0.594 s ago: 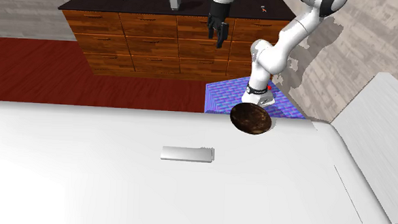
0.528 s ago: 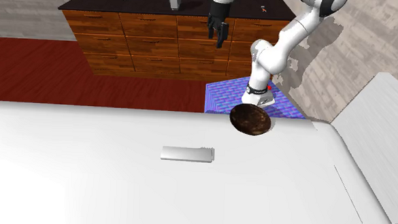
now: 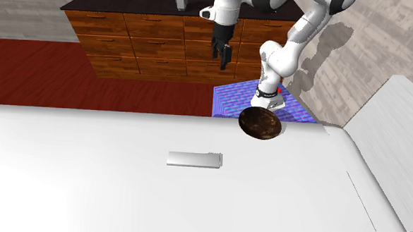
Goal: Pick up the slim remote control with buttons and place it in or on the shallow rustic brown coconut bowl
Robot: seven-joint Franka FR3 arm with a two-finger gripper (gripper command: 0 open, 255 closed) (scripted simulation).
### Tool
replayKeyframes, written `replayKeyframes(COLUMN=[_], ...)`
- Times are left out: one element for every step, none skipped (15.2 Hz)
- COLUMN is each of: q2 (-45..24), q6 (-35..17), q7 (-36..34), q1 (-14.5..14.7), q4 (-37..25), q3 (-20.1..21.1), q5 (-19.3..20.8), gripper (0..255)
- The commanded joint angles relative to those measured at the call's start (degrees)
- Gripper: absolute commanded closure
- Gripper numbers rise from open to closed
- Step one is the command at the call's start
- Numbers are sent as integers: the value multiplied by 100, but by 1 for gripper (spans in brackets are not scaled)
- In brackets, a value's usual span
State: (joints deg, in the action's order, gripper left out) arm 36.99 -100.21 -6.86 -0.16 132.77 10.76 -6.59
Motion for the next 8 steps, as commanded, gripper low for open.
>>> replayKeyframes(q2=[-257,-406,-562,-725,-894,-1069,-1249,-1436], q6=[-278,-396,-514,-629,-743,-855,-965,-1071], q7=[-278,-410,-543,-678,-814,-952,-1092,-1235], q1=[29,37,44,49,53,53,51,50], q4=[29,4,-29,-69,-117,-173,-236,-306], q3=[226,335,442,548,654,759,865,968], q5=[-87,-117,-141,-158,-167,-169,-163,-148], gripper=[0,0,0,0,0,0,0,0])
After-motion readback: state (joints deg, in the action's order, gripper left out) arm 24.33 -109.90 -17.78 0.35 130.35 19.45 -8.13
